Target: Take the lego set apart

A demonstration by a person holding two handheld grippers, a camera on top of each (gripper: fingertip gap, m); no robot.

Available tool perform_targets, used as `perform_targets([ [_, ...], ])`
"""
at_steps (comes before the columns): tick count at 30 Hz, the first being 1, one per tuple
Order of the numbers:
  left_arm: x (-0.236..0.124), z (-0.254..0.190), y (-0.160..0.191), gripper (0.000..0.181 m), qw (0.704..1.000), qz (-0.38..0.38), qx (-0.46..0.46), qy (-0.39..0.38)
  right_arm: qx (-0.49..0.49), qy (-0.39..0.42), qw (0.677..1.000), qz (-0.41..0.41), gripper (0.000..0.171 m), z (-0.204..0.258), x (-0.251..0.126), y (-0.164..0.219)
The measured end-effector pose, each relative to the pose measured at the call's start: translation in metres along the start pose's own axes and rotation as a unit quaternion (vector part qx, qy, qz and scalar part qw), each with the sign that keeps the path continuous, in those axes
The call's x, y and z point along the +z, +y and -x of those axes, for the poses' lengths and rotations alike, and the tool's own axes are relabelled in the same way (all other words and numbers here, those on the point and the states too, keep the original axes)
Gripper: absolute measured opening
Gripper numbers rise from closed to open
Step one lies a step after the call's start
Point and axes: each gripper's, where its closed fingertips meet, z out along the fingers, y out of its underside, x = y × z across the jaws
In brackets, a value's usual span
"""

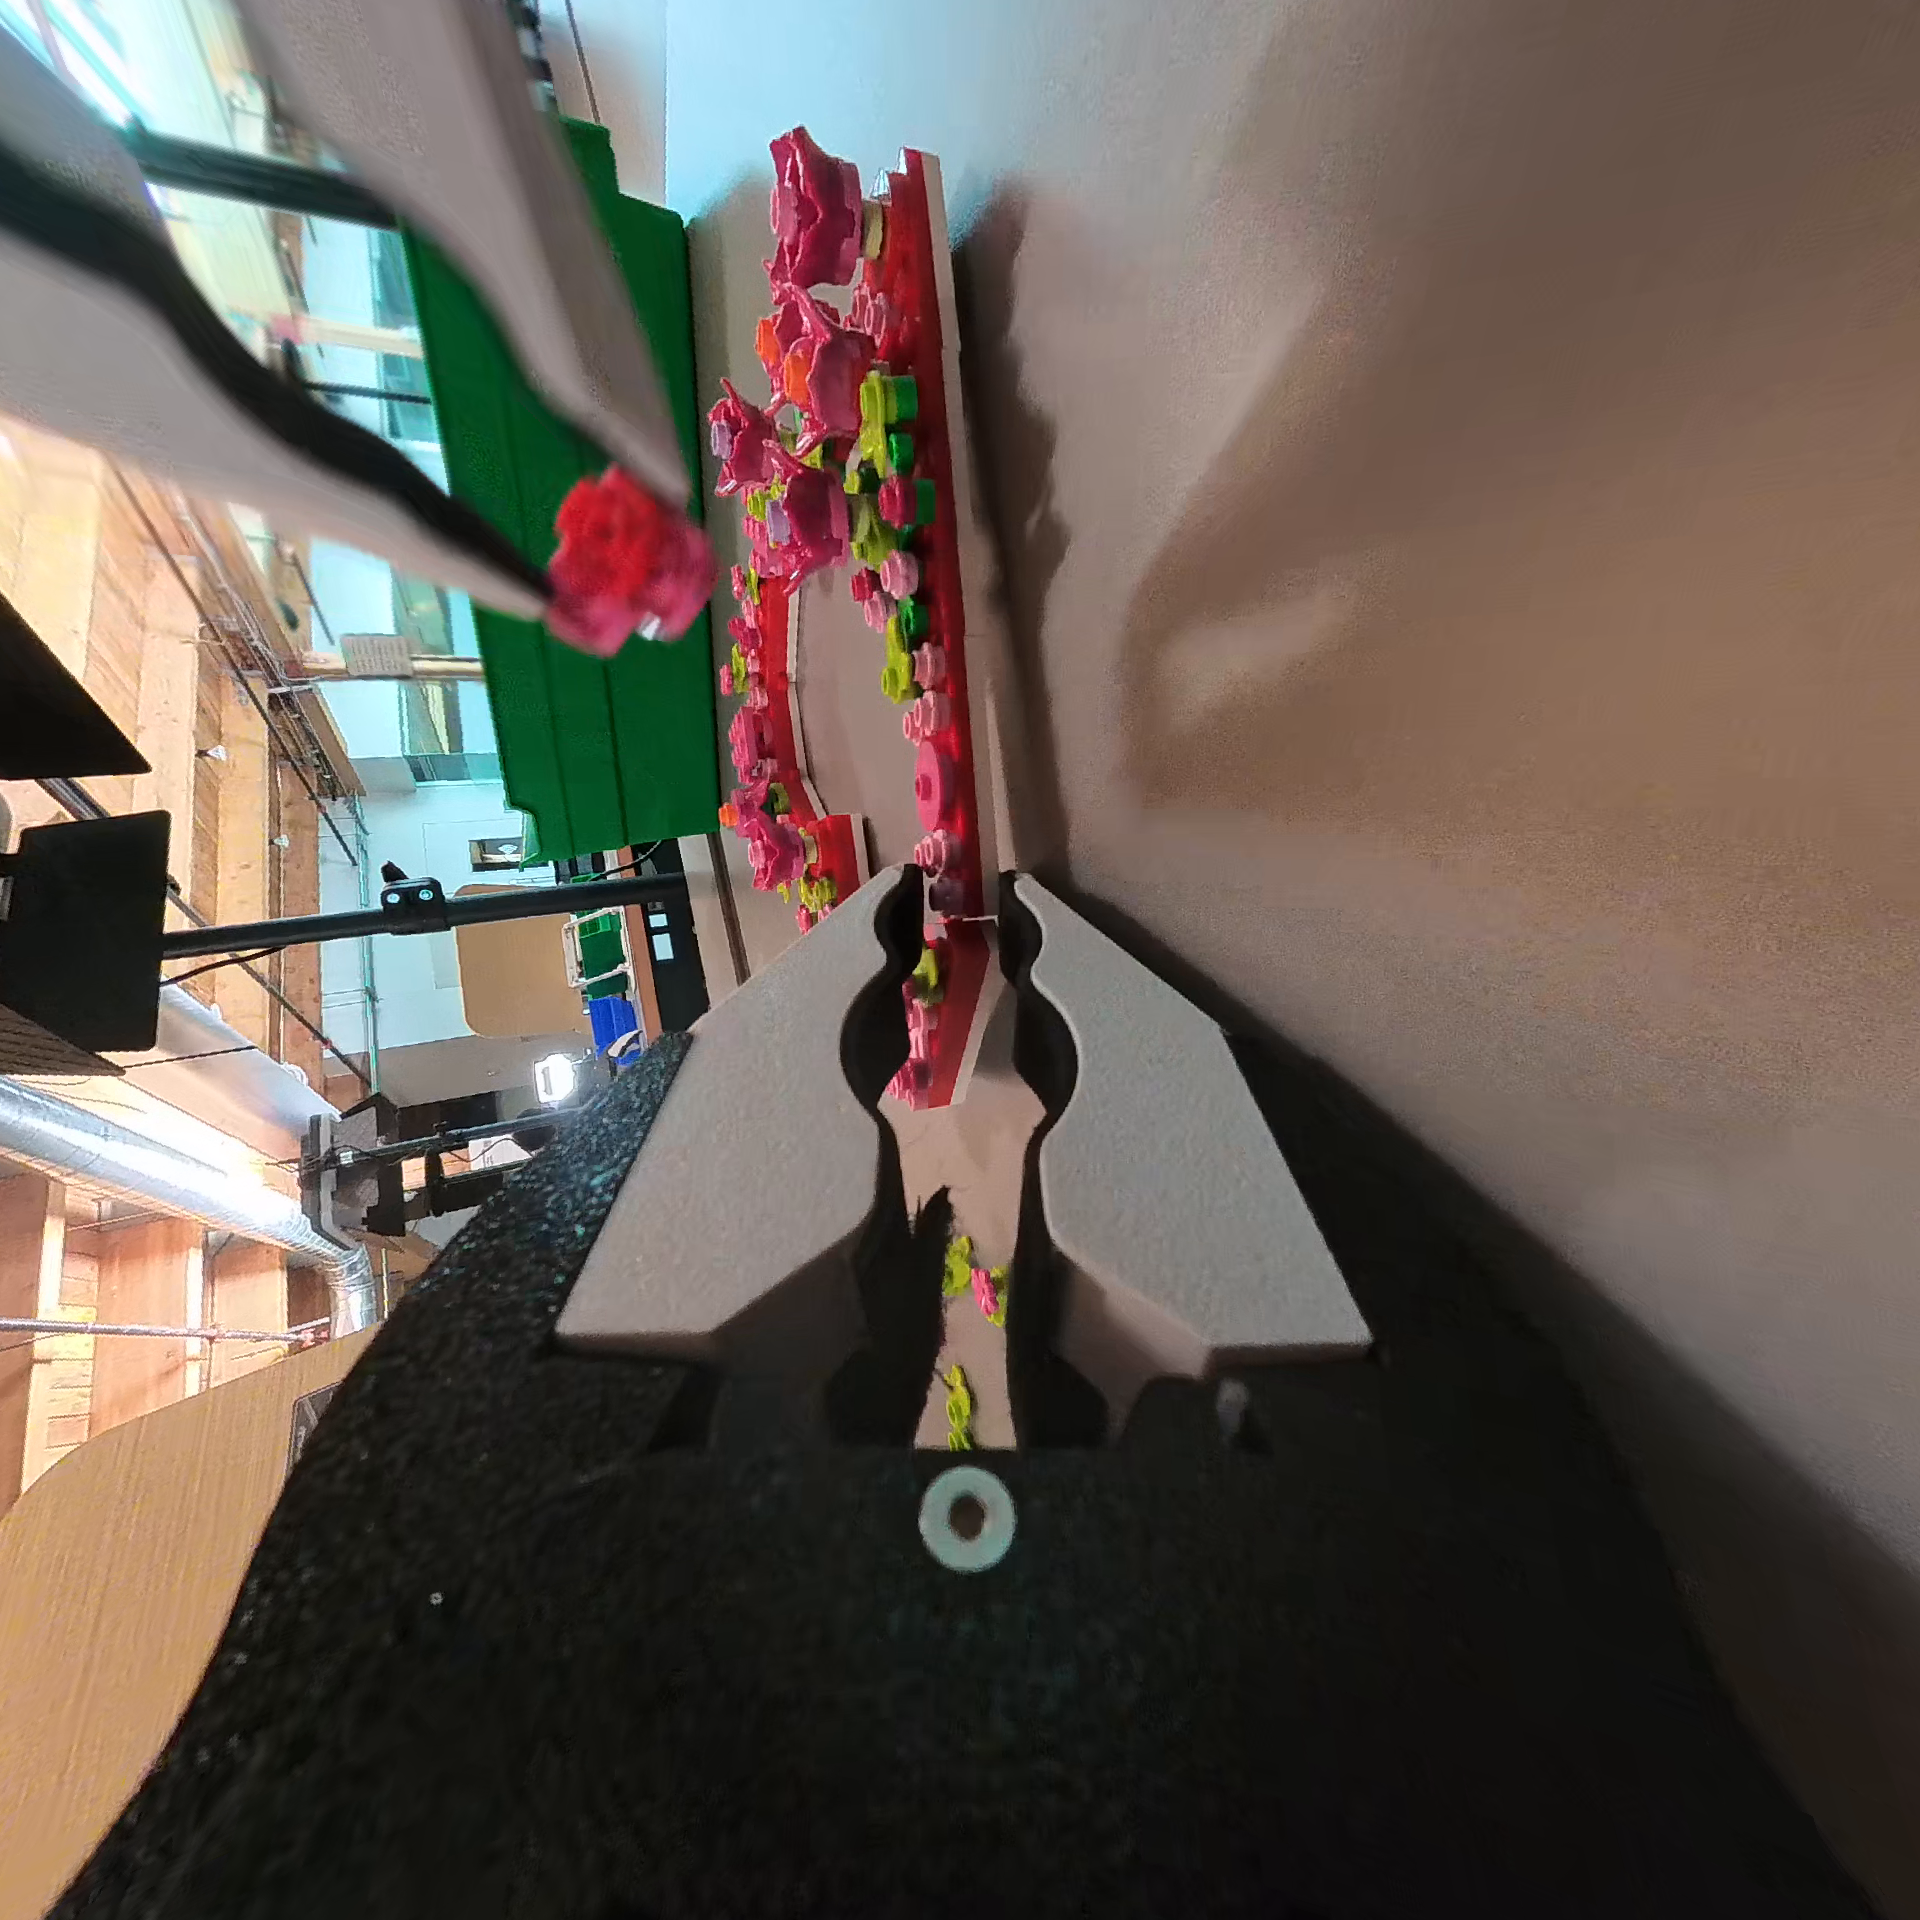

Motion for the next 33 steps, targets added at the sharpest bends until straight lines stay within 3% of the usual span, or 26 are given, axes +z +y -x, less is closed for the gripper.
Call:
perform_targets([
  [1, 0.000, 0.000, 0.000, 0.011, 1.000, 0.000, 0.000, 0.000, -0.061, 0.009, 0.998, 0.026, 0.020, 0.010, -0.002, 0.002],
  [4, 0.000, 0.000, 0.000, 0.011, 1.000, 0.000, 0.000, 0.000, -0.232, 0.036, 0.969, 0.074, 0.020, 0.036, -0.004, 0.000],
  [9, 0.000, 0.000, 0.000, 0.011, 1.000, 0.000, 0.003, 0.000, -0.461, 0.113, 0.876, 0.089, 0.020, 0.046, -0.006, -0.015],
  [15, 0.000, 0.000, 0.000, 0.011, 1.000, 0.002, 0.007, -0.002, -0.574, 0.107, 0.810, 0.051, 0.020, 0.064, -0.012, -0.030],
  [22, 0.000, 0.000, 0.000, 0.011, 1.000, 0.002, 0.008, -0.002, -0.649, 0.062, 0.758, 0.015, 0.015, 0.091, -0.019, -0.044],
  [29, 0.000, 0.000, 0.000, 0.011, 1.000, 0.003, 0.010, -0.002, -0.618, -0.005, 0.786, -0.010, 0.027, 0.109, -0.040, -0.040],
  [31, 0.000, 0.000, 0.000, 0.011, 1.000, 0.003, 0.010, -0.002, -0.573, -0.024, 0.819, 0.000, 0.033, 0.112, -0.044, -0.034],
  [33, 0.000, 0.000, 0.000, 0.011, 1.000, 0.003, 0.010, -0.002, -0.480, -0.049, 0.876, 0.024, 0.043, 0.114, -0.047, -0.024],
])
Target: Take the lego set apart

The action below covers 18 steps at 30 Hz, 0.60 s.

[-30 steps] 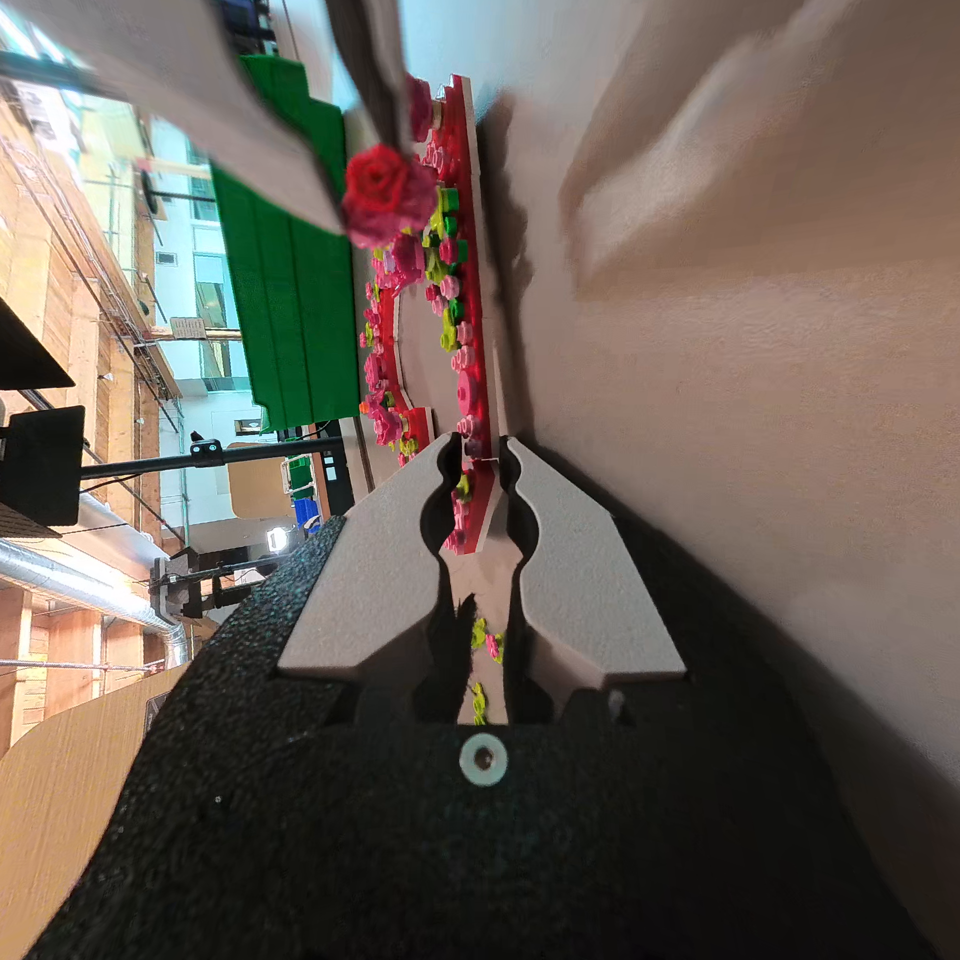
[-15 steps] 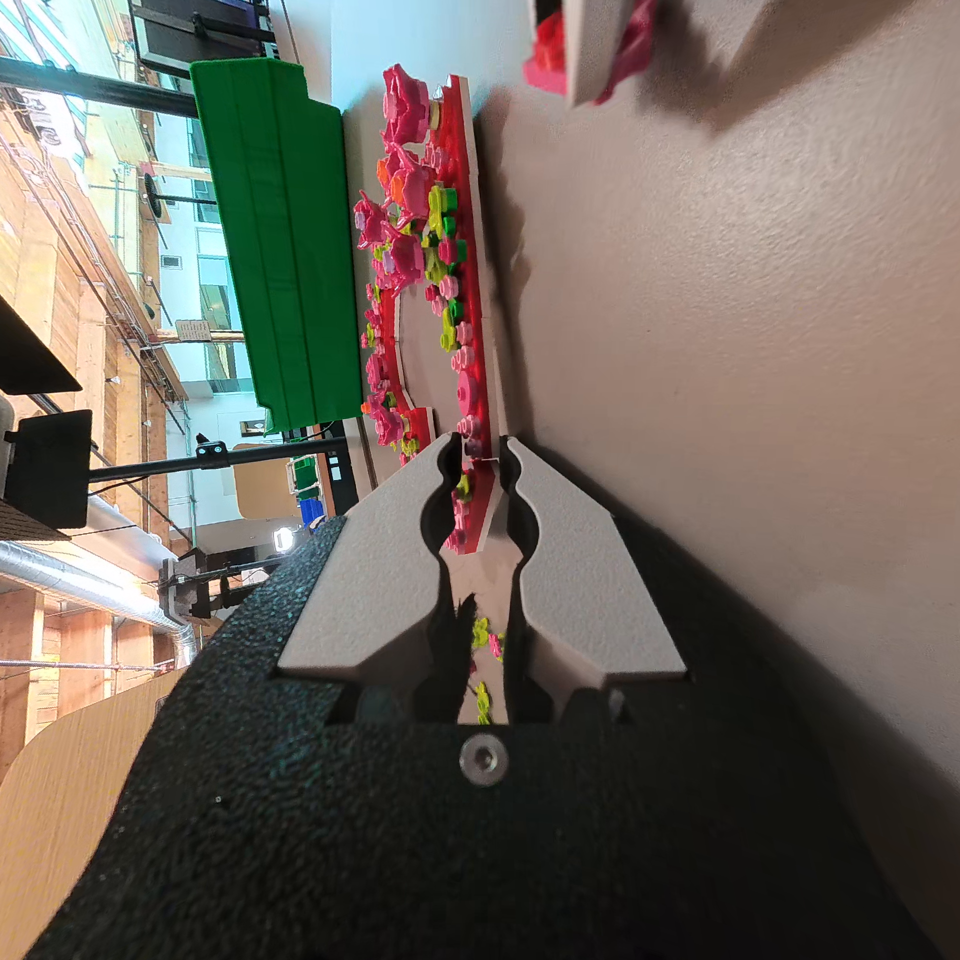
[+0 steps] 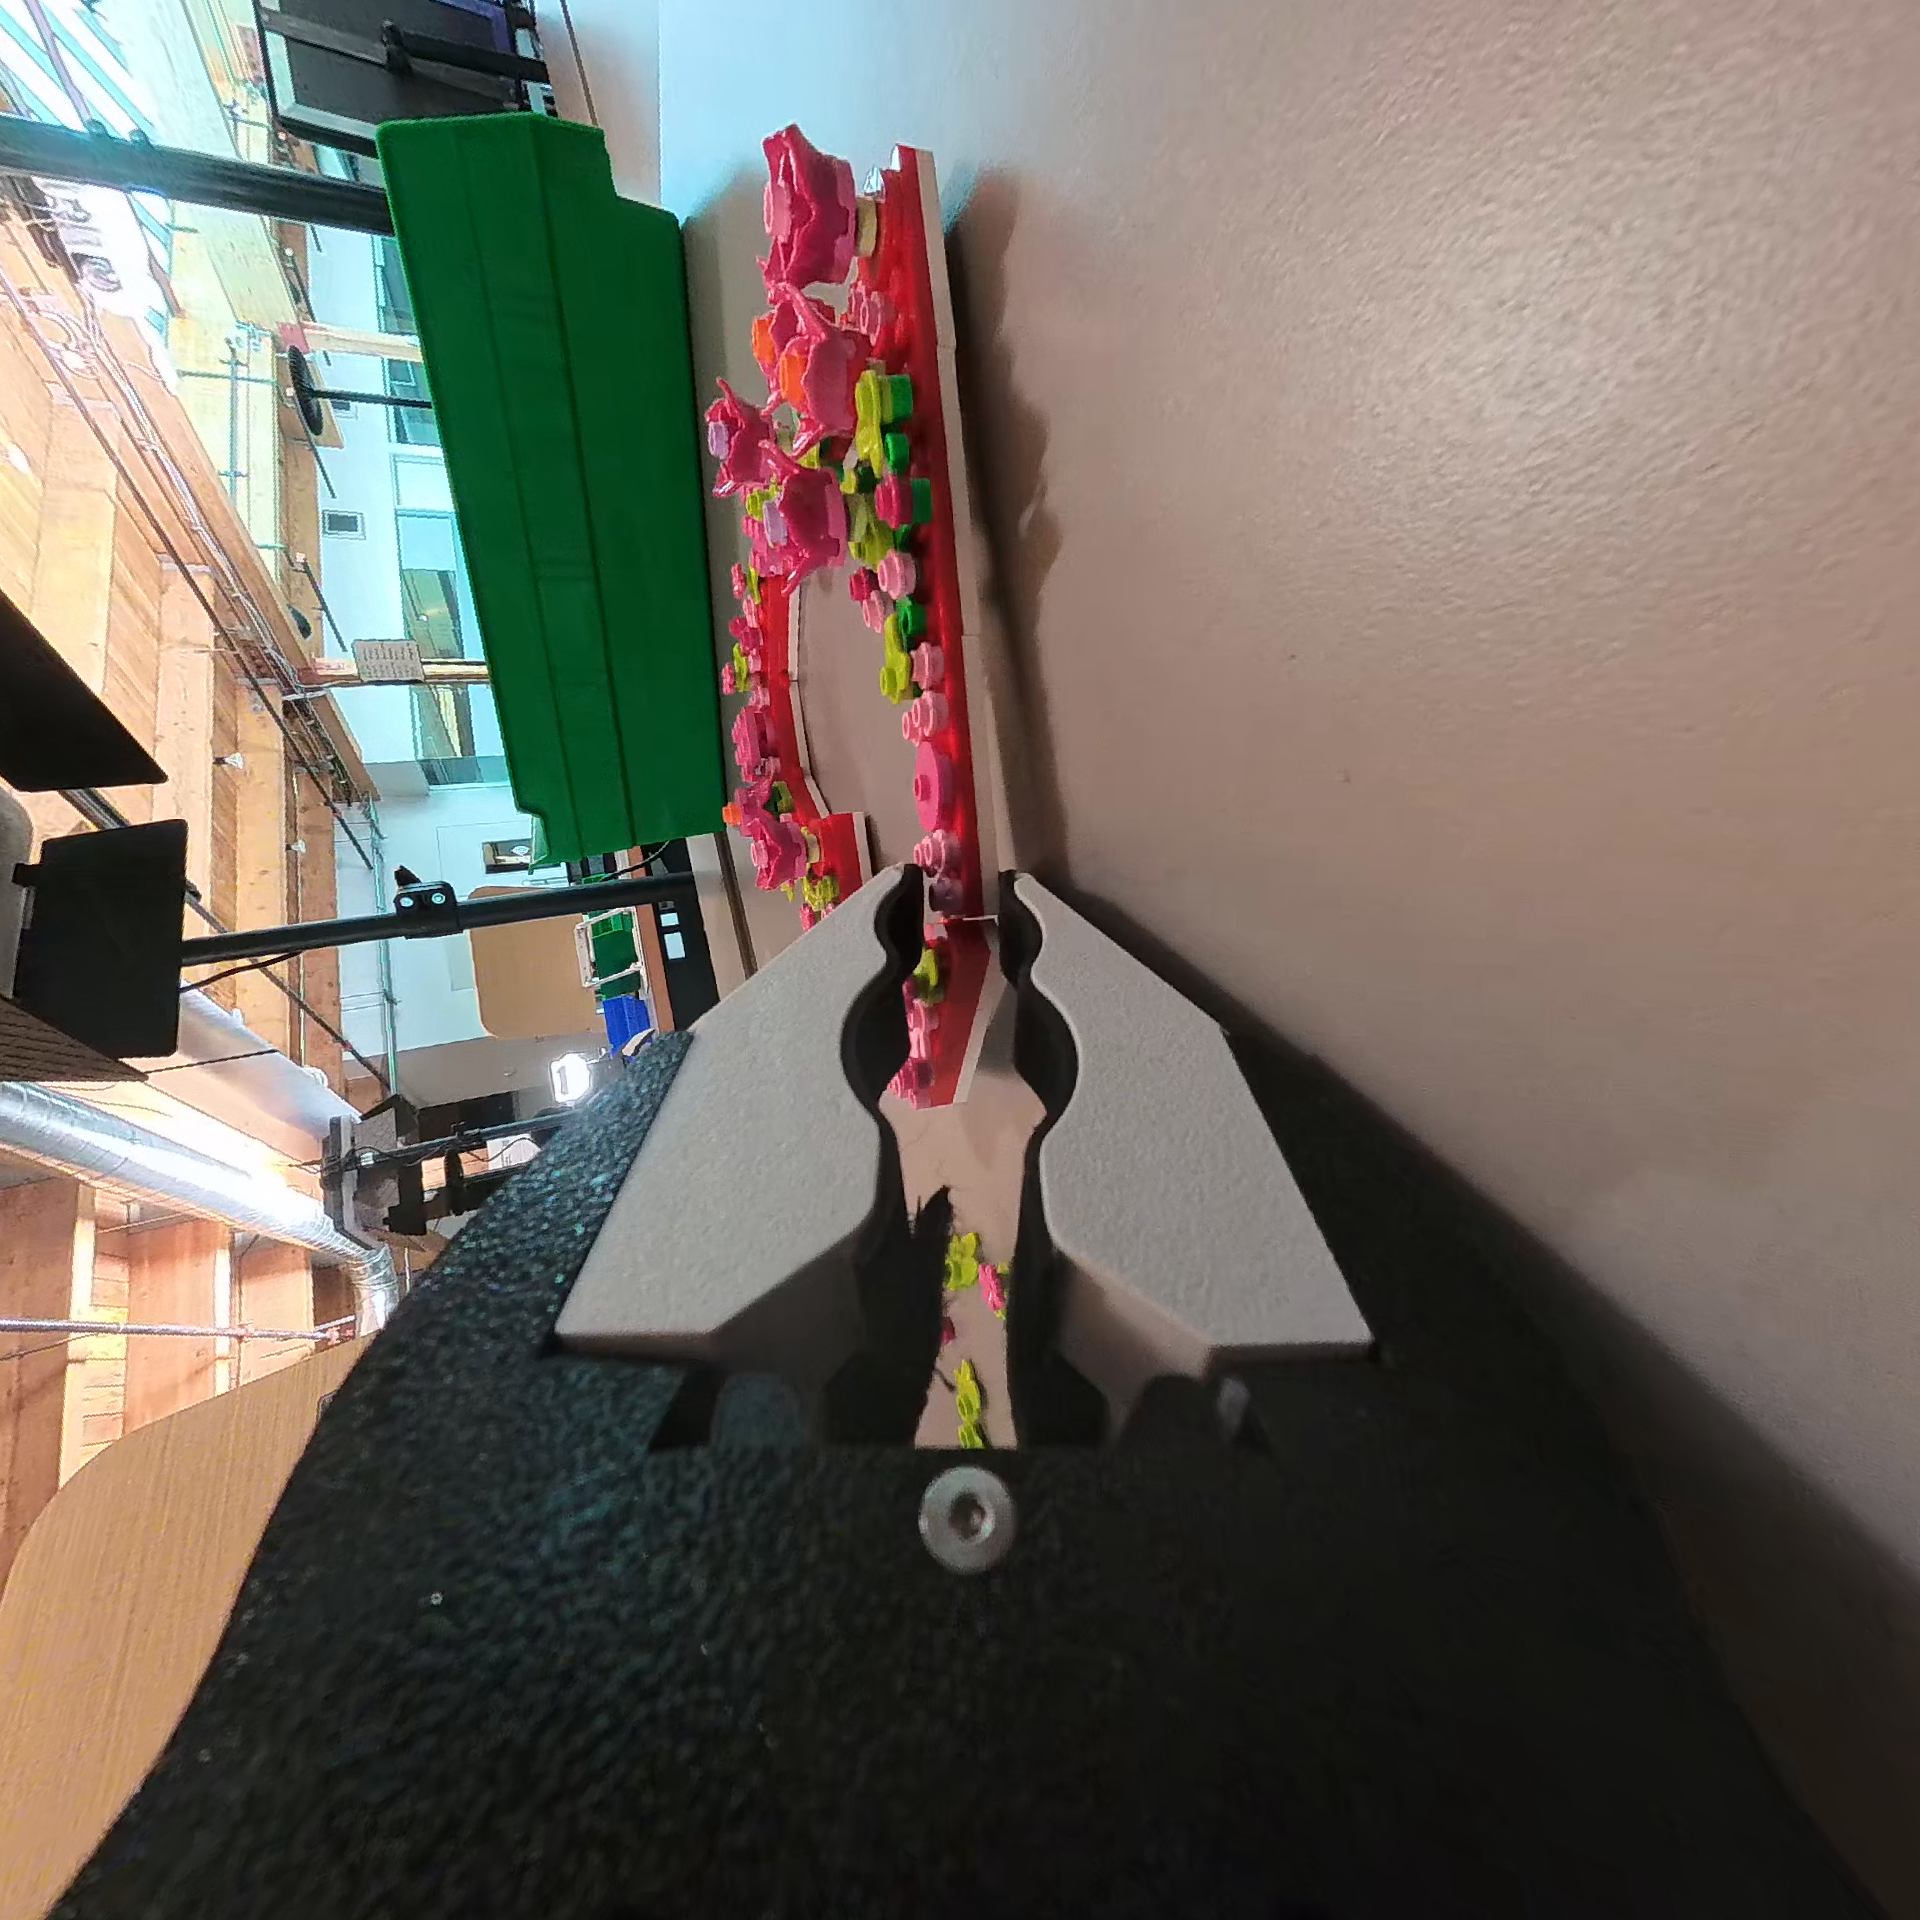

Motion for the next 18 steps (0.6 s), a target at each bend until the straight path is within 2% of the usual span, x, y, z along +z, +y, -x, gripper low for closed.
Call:
perform_targets([
  [2, 0.000, 0.000, 0.000, 0.011, 1.000, 0.000, 0.000, 0.000, 0.147, -0.032, 0.989, -0.004, 0.055, 0.009, -0.004, 0.007],
  [3, 0.000, 0.000, 0.000, 0.011, 1.000, 0.000, 0.000, 0.000, 0.238, -0.045, 0.970, -0.020, 0.057, 0.012, -0.007, 0.008],
  [4, 0.000, 0.000, 0.000, 0.011, 1.000, 0.000, 0.000, 0.000, 0.344, -0.061, 0.936, -0.046, 0.055, 0.014, -0.011, 0.006],
  [5, 0.000, 0.000, 0.000, 0.011, 1.000, 0.001, 0.001, -0.001, 0.462, -0.082, 0.879, -0.085, 0.053, 0.013, -0.015, 0.002],
  [6, 0.000, 0.000, 0.000, 0.011, 1.000, 0.001, 0.001, -0.001, 0.578, -0.103, 0.798, -0.137, 0.050, 0.007, -0.019, -0.005],
  [7, 0.000, 0.000, 0.000, 0.011, 1.000, 0.001, 0.002, -0.001, 0.675, -0.119, 0.700, -0.198, 0.048, -0.003, -0.024, -0.011],
  [8, 0.000, 0.000, 0.000, 0.011, 1.000, 0.001, 0.003, -0.001, 0.748, -0.121, 0.602, -0.252, 0.046, -0.015, -0.028, -0.011],
  [9, 0.000, 0.000, 0.000, 0.011, 1.000, 0.001, 0.003, -0.001, 0.800, -0.112, 0.517, -0.284, 0.043, -0.021, -0.029, -0.006],
  [10, 0.000, 0.000, 0.000, 0.011, 1.000, 0.000, 0.002, -0.001, 0.832, -0.113, 0.456, -0.295, 0.043, -0.020, -0.025, -0.003],
  [11, 0.000, 0.000, 0.000, 0.011, 1.000, 0.000, 0.001, 0.000, 0.852, -0.117, 0.421, -0.287, 0.045, -0.014, -0.018, -0.004],
  [15, 0.000, 0.000, 0.000, 0.011, 1.000, -0.001, 0.000, 0.001, 0.883, -0.097, 0.353, -0.295, 0.047, -0.008, -0.009, -0.009],
  [16, 0.000, 0.000, 0.000, 0.011, 1.000, -0.001, 0.000, 0.001, 0.887, -0.093, 0.347, -0.291, 0.046, -0.008, -0.008, -0.008],
  [18, 0.000, 0.000, 0.000, 0.011, 1.000, -0.001, -0.002, 0.001, 0.885, -0.084, 0.363, -0.280, 0.035, -0.006, -0.006, -0.007],
])
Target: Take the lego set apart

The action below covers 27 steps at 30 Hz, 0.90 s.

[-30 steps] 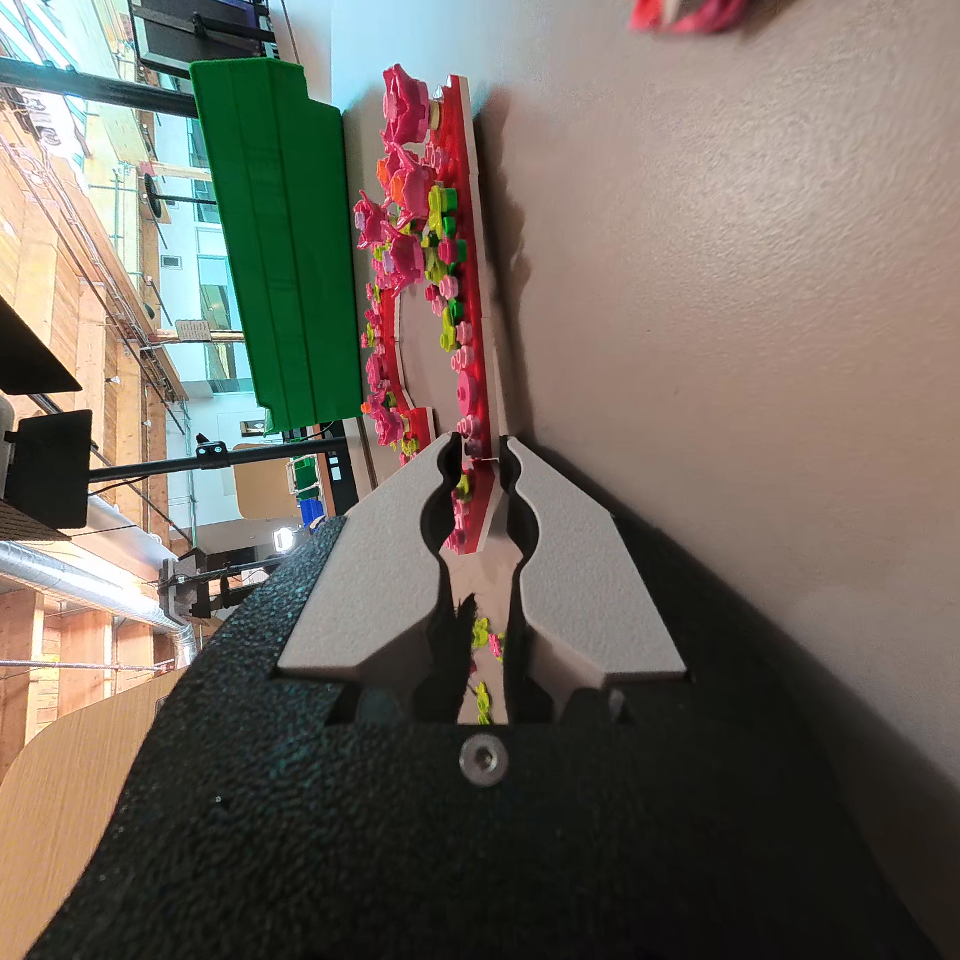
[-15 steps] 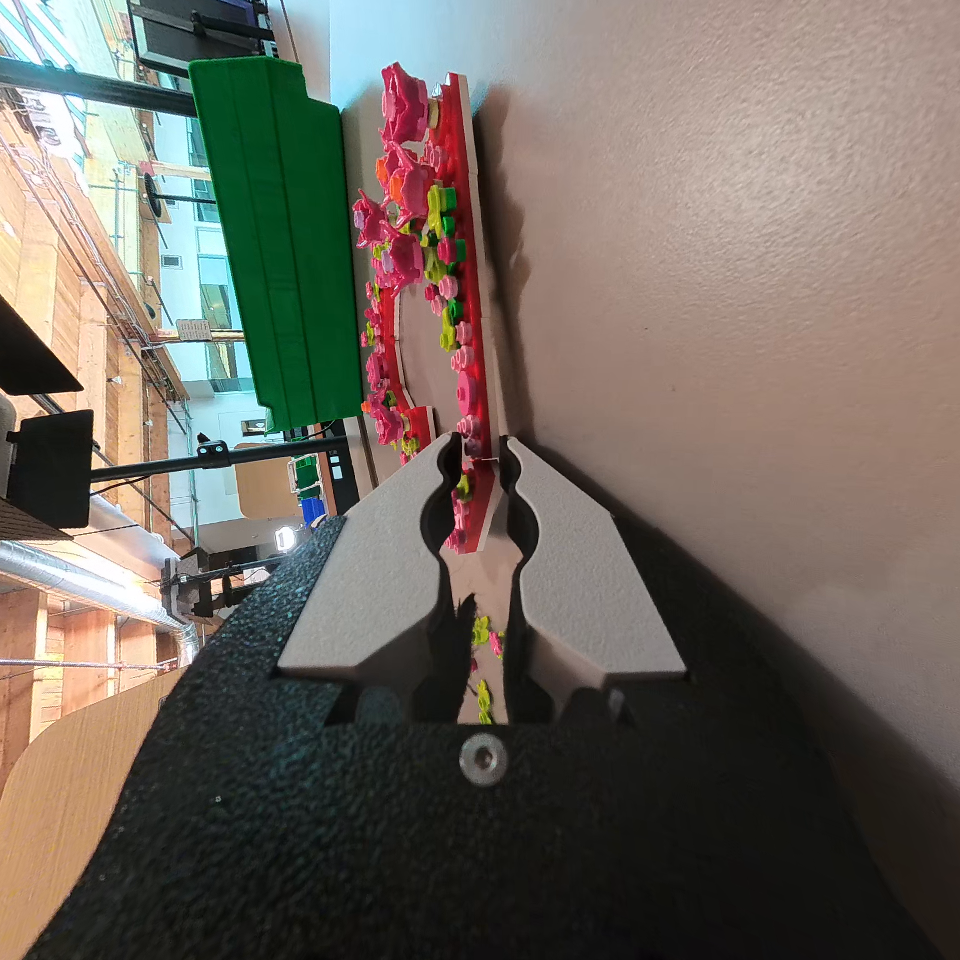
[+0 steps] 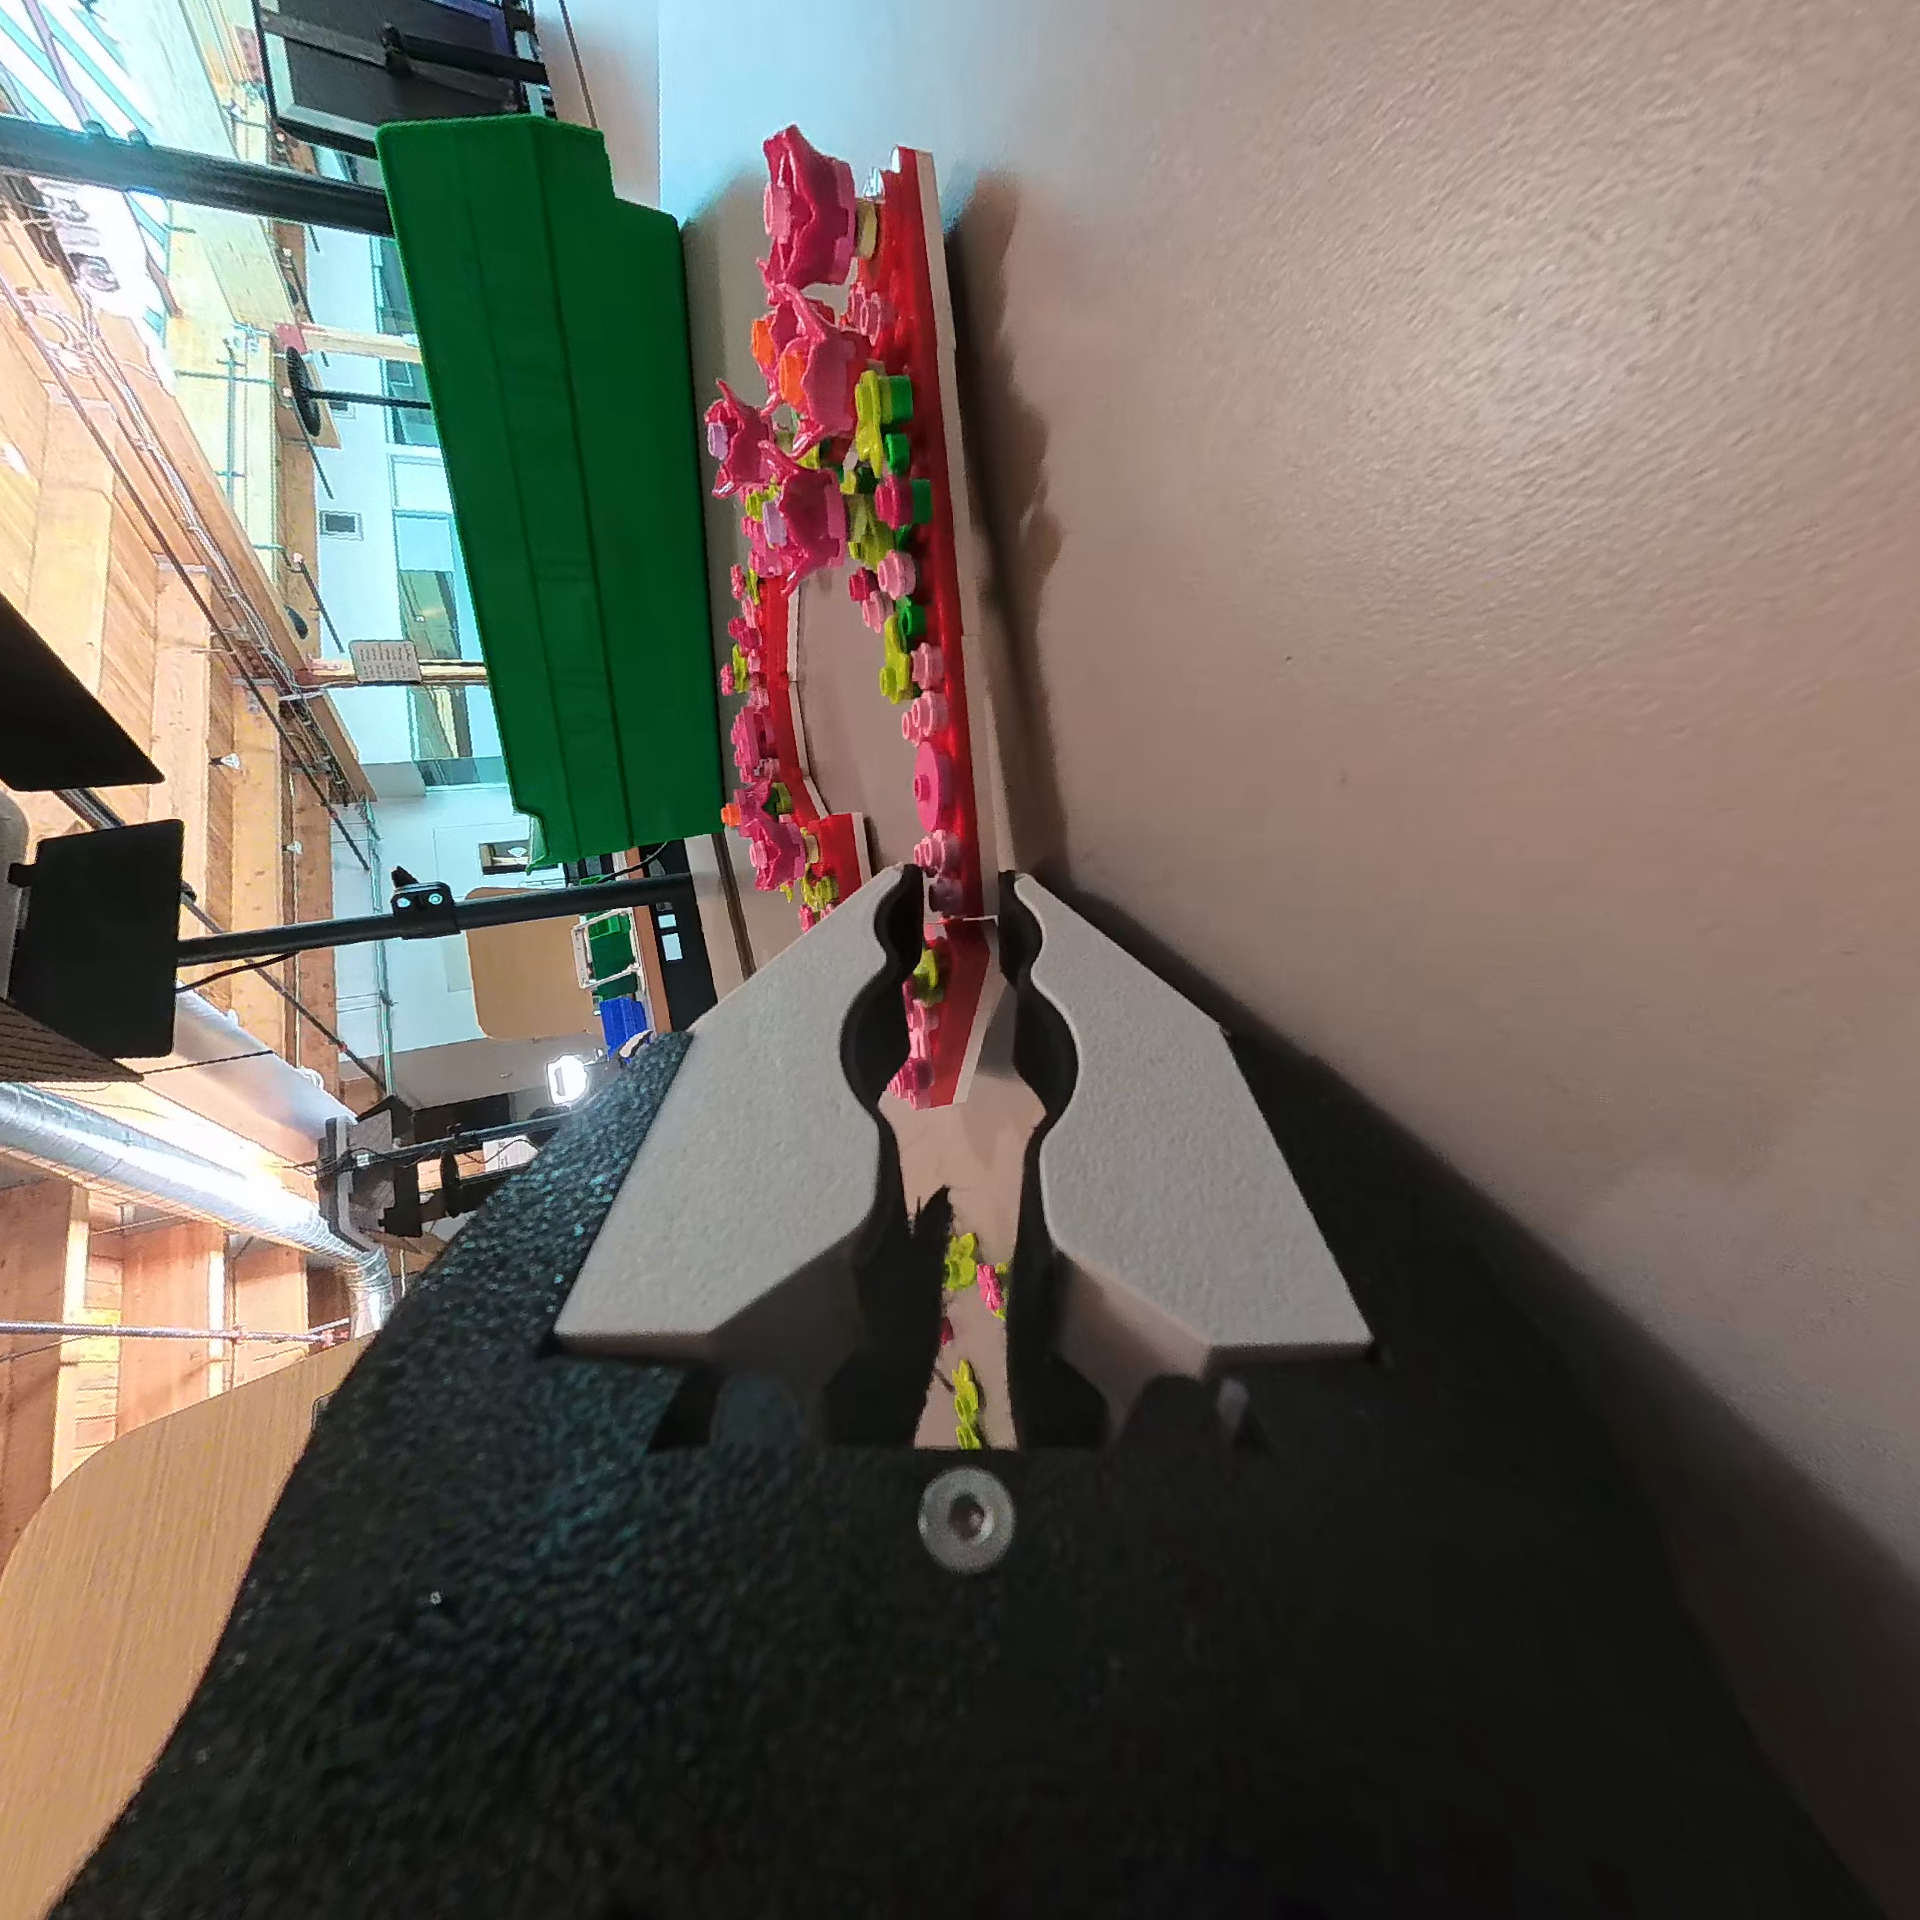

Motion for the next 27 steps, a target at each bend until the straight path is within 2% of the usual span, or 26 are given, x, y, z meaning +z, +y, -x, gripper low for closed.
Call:
perform_targets([
  [6, 0.000, 0.000, 0.000, 0.011, 1.000, 0.000, 0.000, 0.000, -0.119, 0.024, 0.991, 0.065, 0.000, 0.001, 0.000, 0.001],
  [9, 0.000, 0.000, 0.000, 0.011, 1.000, 0.000, -0.001, 0.000, -0.167, 0.022, 0.980, 0.103, 0.000, 0.000, -0.002, -0.001],
  [10, 0.000, 0.000, 0.000, 0.011, 1.000, 0.000, 0.000, 0.000, -0.172, 0.011, 0.979, 0.109, 0.002, 0.002, -0.002, -0.002],
  [14, 0.000, 0.000, 0.000, 0.011, 1.000, 0.000, 0.000, 0.001, -0.146, -0.042, 0.985, 0.086, 0.048, 0.016, 0.007, -0.007],
  [16, -0.001, 0.000, 0.001, 0.011, 1.000, 0.001, 0.001, 0.001, -0.129, -0.068, 0.988, 0.054, 0.061, 0.031, 0.013, -0.012],
  [20, -0.001, 0.000, 0.001, 0.011, 1.000, 0.000, -0.001, 0.001, -0.137, -0.053, 0.989, 0.023, 0.060, 0.047, 0.028, -0.016],
  [27, 0.000, 0.000, 0.001, 0.011, 1.000, 0.000, -0.002, 0.002, -0.139, -0.049, 0.989, 0.001, 0.046, 0.058, 0.040, -0.026],
])
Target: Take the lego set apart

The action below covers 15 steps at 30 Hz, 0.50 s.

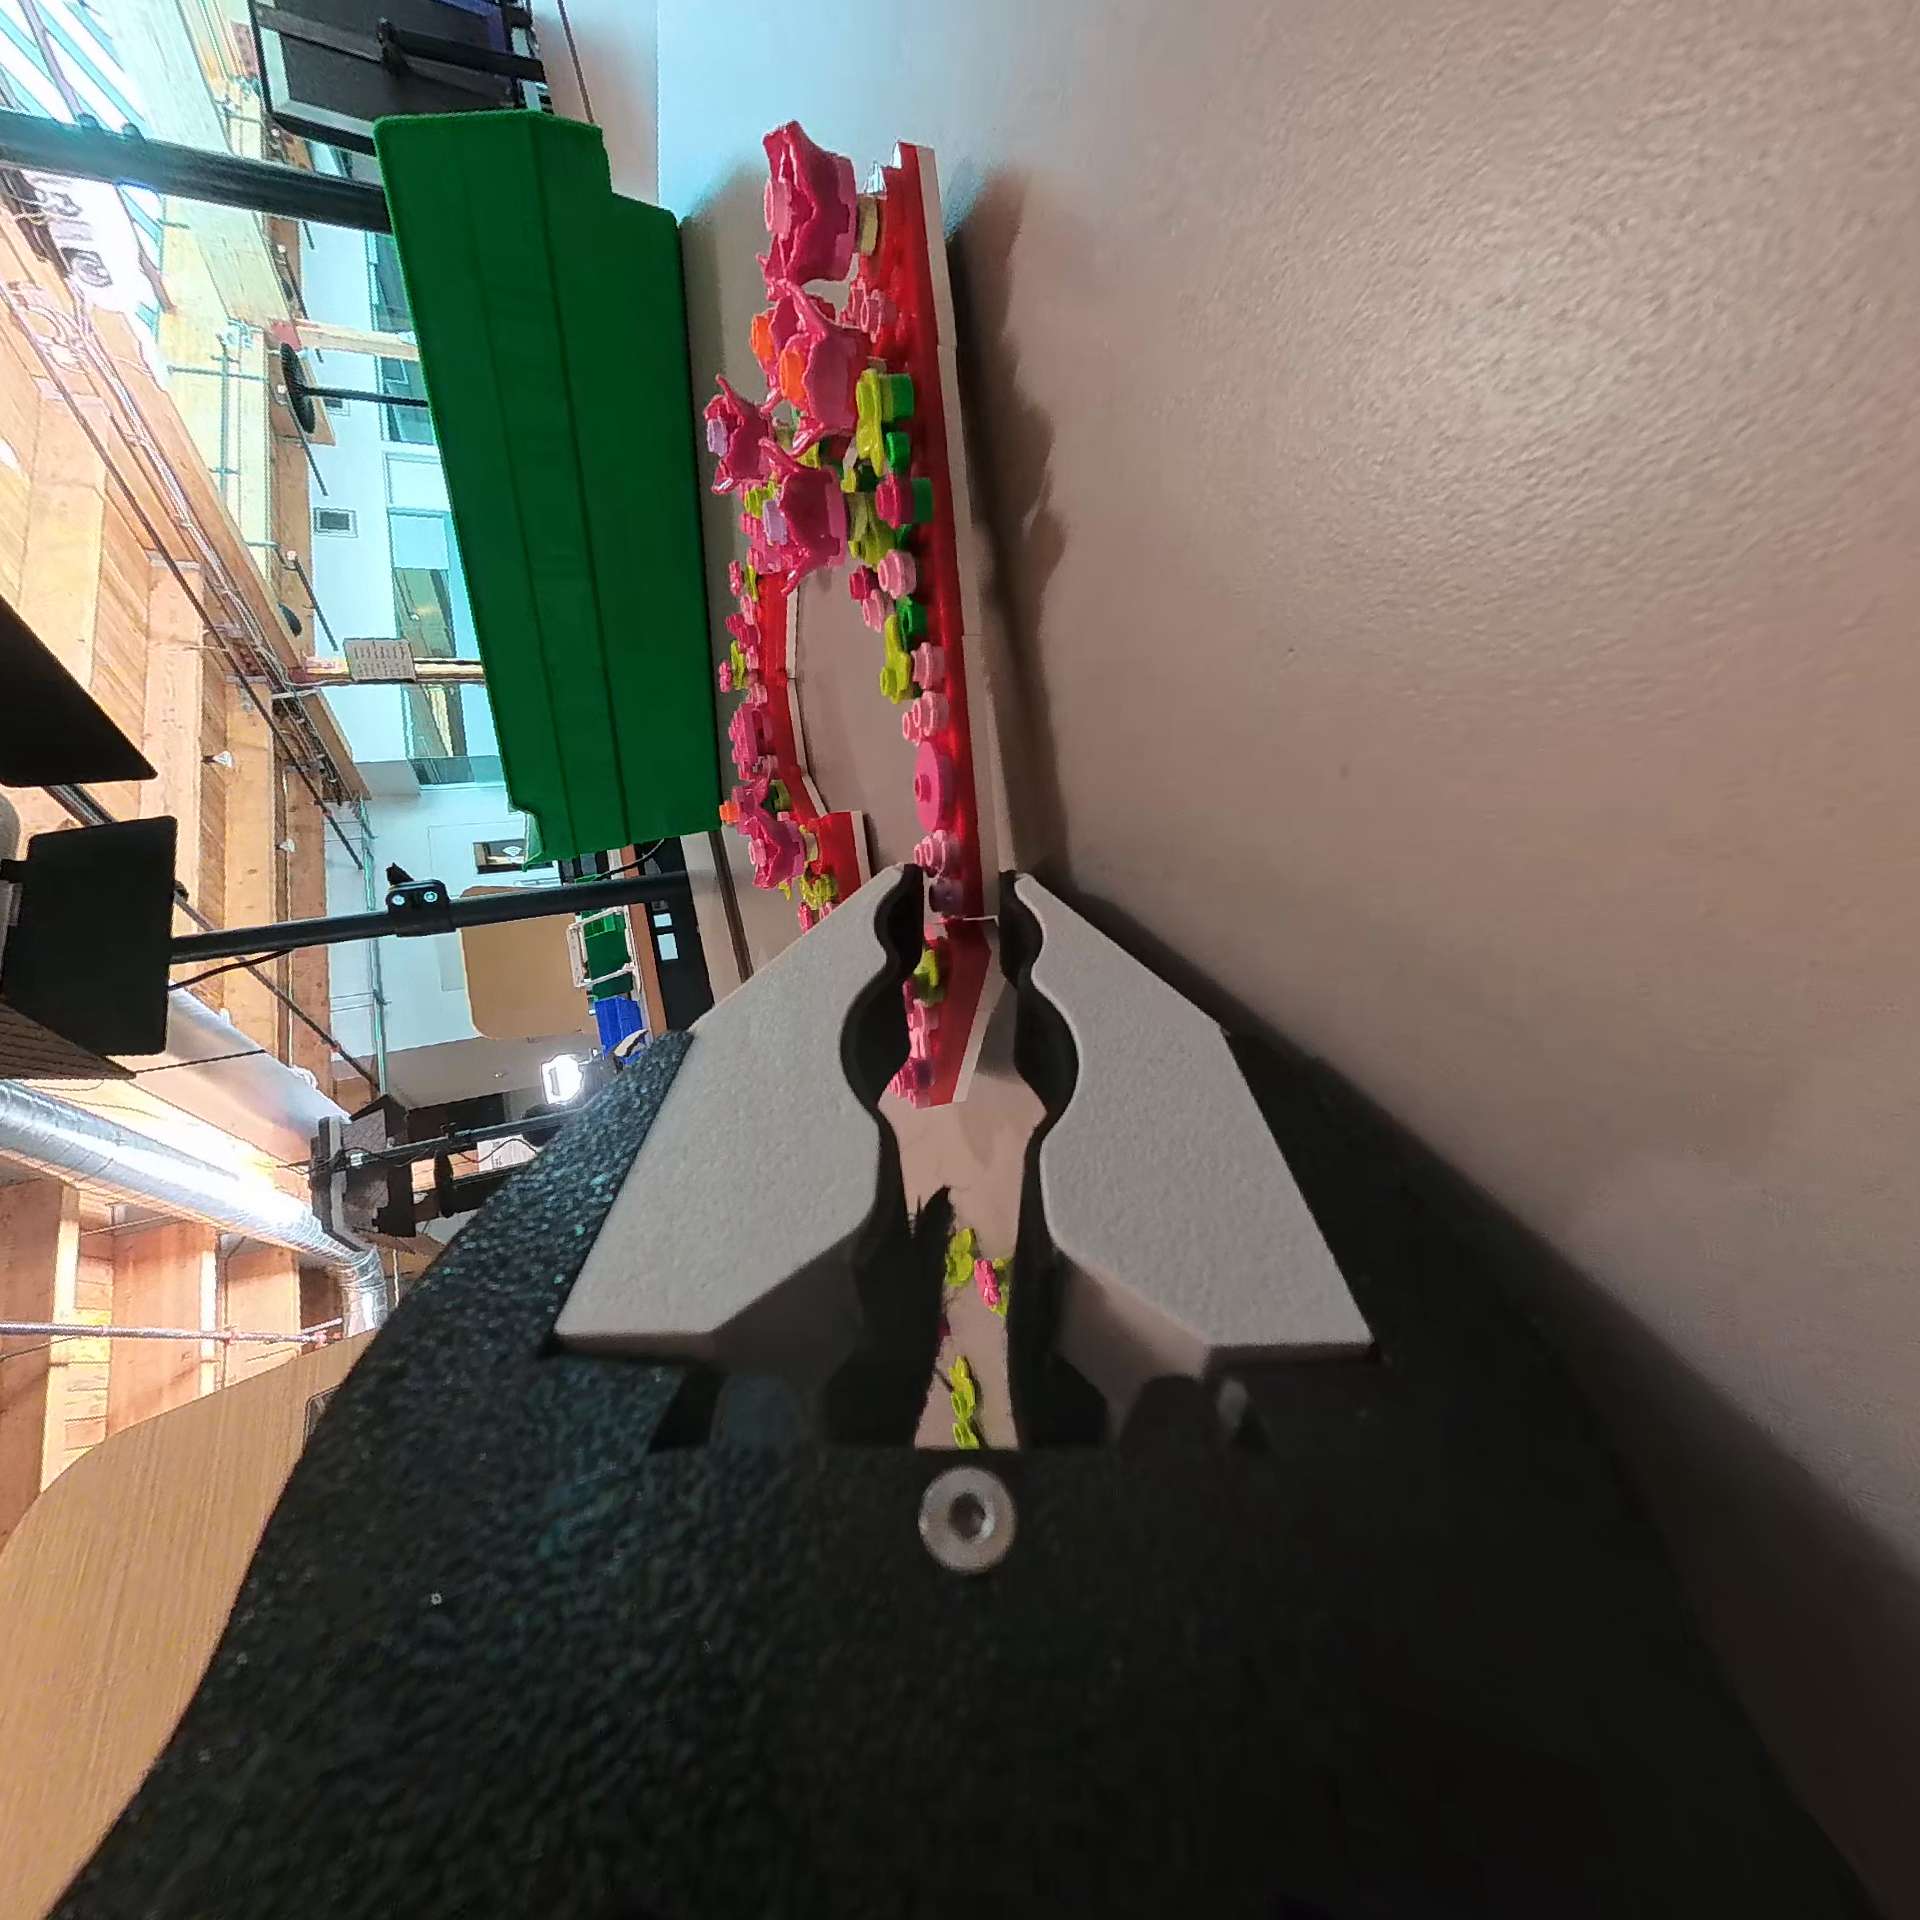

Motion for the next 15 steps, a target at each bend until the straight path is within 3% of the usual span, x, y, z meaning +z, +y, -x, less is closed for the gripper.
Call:
perform_targets([
  [8, 0.0003, 0.0001, 0.0000, 0.011, 1.000, -0.001, -0.001, 0.000, -0.012, -0.003, 1.000, 0.003, 0.025, 0.0012, 0.0035, -0.0033],
  [15, 0.0005, 0.0002, 0.0000, 0.011, 1.000, 0.000, -0.001, 0.000, -0.066, 0.022, 0.997, 0.032, 0.025, -0.0064, 0.0006, -0.0024],
])
